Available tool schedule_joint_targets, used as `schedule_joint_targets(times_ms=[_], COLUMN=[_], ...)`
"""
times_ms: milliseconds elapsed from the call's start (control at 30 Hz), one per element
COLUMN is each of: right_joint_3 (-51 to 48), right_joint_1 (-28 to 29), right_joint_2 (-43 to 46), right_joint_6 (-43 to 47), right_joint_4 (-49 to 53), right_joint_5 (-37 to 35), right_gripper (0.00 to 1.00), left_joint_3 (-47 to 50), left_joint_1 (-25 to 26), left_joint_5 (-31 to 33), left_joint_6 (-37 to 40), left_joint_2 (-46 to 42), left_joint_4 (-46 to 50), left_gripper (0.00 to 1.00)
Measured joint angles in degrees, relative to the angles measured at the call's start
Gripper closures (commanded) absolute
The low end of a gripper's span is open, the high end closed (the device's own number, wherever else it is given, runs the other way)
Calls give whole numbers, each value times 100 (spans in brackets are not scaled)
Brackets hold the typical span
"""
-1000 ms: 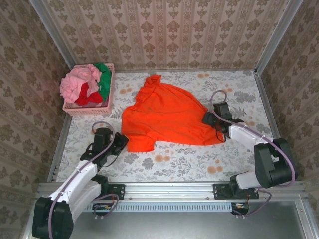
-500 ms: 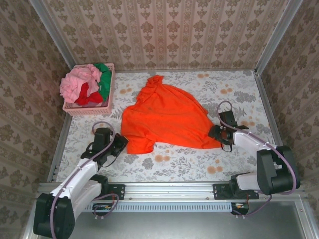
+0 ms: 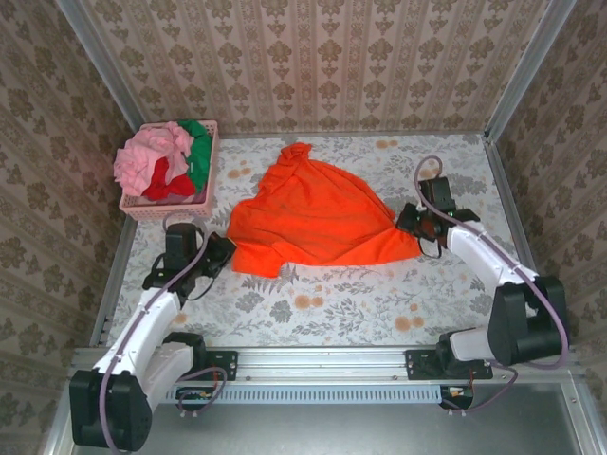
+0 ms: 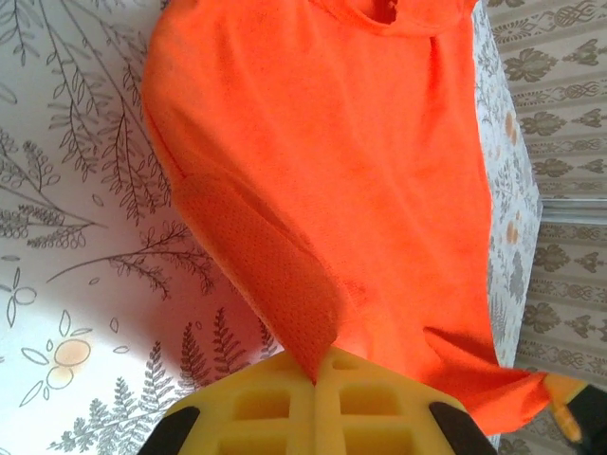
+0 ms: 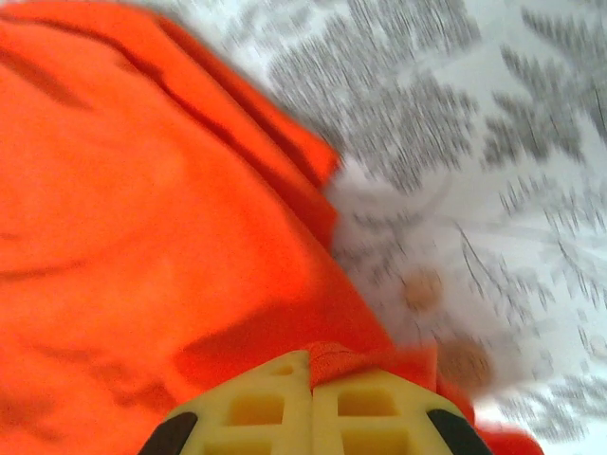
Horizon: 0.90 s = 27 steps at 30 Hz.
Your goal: Fold and stack the t-shirts
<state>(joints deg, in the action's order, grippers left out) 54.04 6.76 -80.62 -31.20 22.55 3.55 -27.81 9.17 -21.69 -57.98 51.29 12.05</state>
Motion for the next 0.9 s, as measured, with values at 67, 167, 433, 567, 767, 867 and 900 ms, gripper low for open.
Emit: schedule_joint_targets(times_ms=[67,167,433,567,767,867,900], right_joint_3=[404,824,831,105,-492,-551,-551], right_joint_1=[-33,-105,-127,-160,-299,-302,-302], right_joint_2=[-448,-1139,-1314,-267,503,227,107], right_joint_6=[83,170,317,271,-74,-208,-232], right_joint_4=[7,46,-22,-39,61,94,94], right_joint_5=[-11,-4,127,-129,-229,-212,-190], right_gripper=[100,100,28,42,51,55,56], left_joint_3=[-46,-48,-48,-48,-48,-48,-48], left_joint_1=[-50,-96,-109,-109,-109,-122,-131], left_joint_5=[-37,-98,-136,-170,-214,-249,-260], left_joint_6=[68,133,170,170,175,197,212], left_joint_2=[140,334,422,424,527,623,649], left_joint_4=[0,7,39,39,9,-11,-9], left_gripper=[100,100,100,100,100,100,100])
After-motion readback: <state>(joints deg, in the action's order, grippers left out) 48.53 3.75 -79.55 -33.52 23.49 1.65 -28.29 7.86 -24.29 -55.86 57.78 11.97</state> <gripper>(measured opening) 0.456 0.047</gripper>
